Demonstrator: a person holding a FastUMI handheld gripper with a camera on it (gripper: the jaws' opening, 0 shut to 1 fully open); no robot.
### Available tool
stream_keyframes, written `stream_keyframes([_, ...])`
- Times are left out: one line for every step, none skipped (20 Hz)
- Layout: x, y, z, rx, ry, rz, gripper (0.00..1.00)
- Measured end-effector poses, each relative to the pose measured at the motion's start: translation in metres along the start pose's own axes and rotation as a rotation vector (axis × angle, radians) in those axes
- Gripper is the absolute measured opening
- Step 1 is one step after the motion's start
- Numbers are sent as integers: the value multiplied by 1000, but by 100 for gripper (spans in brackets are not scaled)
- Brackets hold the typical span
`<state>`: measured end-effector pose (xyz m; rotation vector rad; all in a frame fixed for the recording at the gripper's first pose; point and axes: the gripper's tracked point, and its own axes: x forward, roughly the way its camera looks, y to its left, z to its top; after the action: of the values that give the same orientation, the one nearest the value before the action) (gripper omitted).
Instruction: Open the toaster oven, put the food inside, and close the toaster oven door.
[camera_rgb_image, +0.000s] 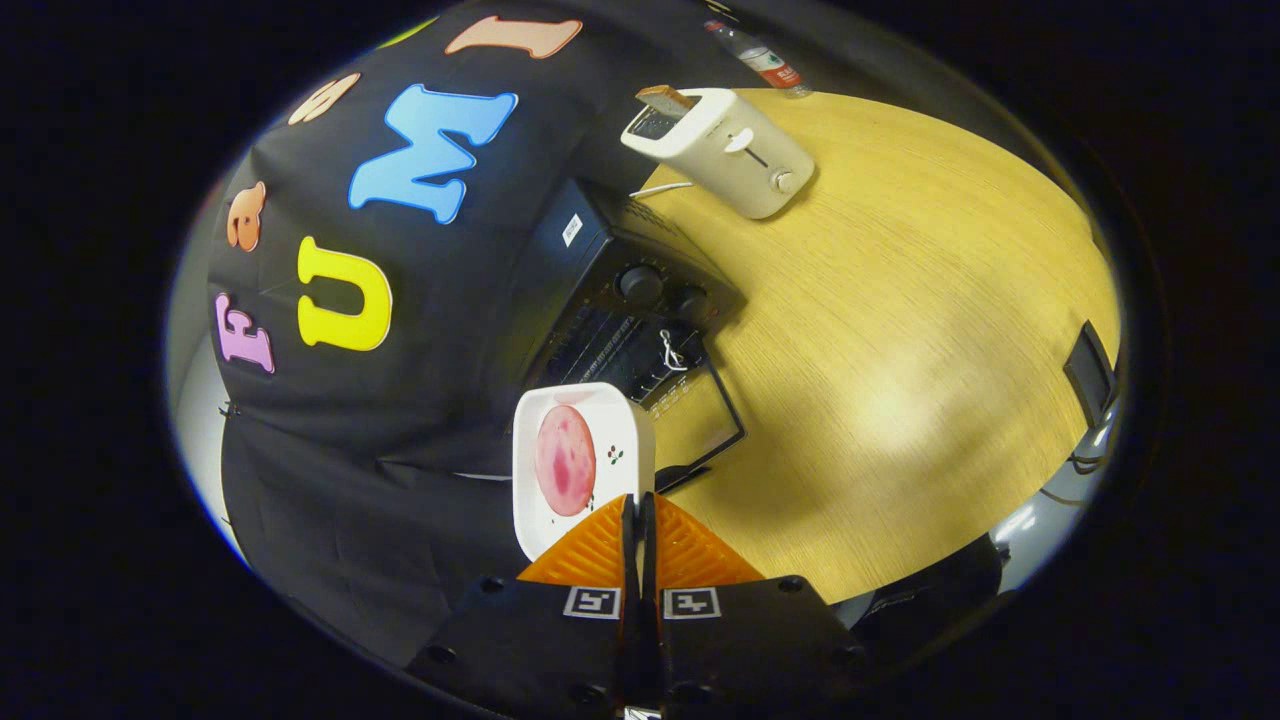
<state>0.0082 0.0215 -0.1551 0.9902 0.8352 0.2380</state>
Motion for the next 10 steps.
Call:
stream_keyframes([10,3,-2,8,6,-4,2])
stream_keyframes([21,4,-2,15,11,-7,2])
stream_keyframes([32,4,-3,22,17,-12,2])
stream_keyframes([42,5,-4,29,24,-18,2])
stream_keyframes([53,5,-4,34,30,-24,2])
stream_keyframes([64,5,-4,42,33,-30,2])
stream_keyframes([75,4,-4,57,33,-34,2])
stream_keyframes([85,5,-2,74,25,-39,2])
stream_keyframes([96,5,4,86,-2,-40,2])
stream_keyframes([106,6,11,101,-32,-40,2])
